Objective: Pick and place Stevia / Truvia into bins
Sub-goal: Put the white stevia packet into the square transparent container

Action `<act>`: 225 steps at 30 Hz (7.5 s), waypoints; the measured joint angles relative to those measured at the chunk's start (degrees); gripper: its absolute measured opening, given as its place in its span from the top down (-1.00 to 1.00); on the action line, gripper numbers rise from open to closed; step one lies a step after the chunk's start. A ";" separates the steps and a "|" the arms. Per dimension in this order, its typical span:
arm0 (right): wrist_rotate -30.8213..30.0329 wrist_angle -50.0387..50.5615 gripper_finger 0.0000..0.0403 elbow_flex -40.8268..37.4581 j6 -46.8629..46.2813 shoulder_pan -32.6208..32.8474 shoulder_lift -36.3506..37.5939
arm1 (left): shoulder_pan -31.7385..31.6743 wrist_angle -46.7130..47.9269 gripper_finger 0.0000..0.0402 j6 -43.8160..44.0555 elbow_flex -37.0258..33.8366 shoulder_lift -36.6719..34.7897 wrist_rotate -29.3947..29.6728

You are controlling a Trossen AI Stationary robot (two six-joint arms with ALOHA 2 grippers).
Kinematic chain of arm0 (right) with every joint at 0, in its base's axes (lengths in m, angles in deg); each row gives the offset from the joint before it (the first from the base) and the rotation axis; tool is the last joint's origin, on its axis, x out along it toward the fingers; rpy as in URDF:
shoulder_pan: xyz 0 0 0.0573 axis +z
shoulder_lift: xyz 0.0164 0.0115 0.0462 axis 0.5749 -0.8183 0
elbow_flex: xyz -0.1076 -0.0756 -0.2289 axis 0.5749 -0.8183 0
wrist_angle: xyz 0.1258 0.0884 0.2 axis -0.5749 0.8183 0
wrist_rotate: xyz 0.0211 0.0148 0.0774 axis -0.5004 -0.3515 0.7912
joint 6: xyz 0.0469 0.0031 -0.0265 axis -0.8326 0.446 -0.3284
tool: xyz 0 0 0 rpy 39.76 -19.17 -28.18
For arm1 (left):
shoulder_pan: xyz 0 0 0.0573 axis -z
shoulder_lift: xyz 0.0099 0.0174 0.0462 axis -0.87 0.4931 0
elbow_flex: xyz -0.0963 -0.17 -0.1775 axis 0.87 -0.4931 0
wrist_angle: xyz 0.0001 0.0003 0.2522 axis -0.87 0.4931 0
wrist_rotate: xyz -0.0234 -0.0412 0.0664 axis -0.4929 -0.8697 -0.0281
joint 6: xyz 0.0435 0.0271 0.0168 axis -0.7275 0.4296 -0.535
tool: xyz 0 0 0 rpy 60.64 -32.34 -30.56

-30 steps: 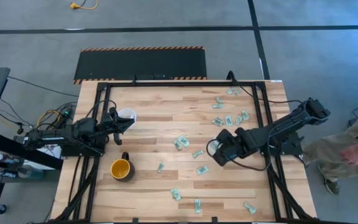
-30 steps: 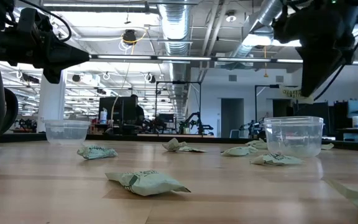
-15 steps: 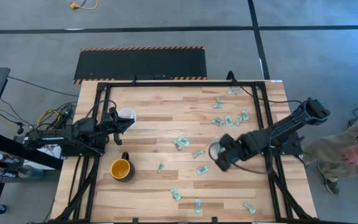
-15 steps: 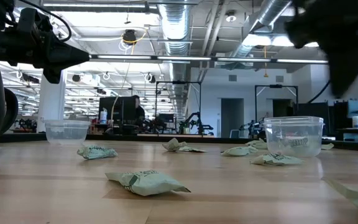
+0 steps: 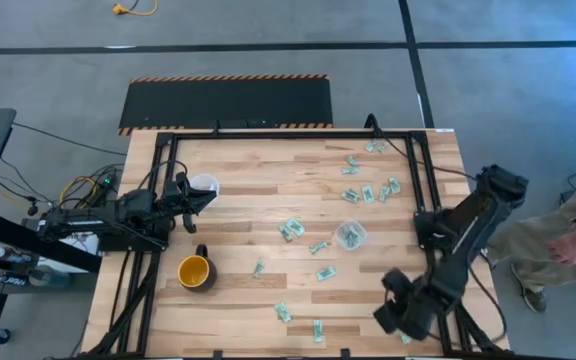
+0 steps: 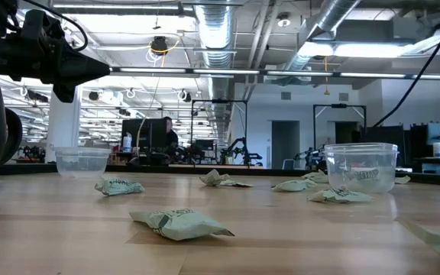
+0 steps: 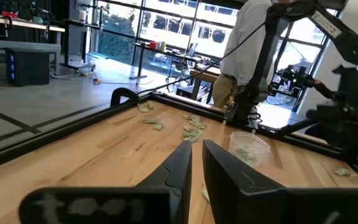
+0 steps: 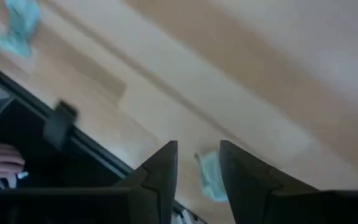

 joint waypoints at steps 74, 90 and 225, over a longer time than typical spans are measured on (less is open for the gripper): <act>-9.65 26.63 1.00 22.16 31.77 -13.08 -19.32 | -0.02 0.00 0.87 0.00 0.01 0.01 0.02; -22.35 36.79 1.00 24.11 52.23 -31.84 -19.23 | 0.00 0.00 0.87 0.02 0.02 0.01 0.02; -12.56 -5.16 0.96 -23.30 45.24 -78.80 6.26 | 0.00 0.00 0.87 0.02 -0.01 -0.01 -0.20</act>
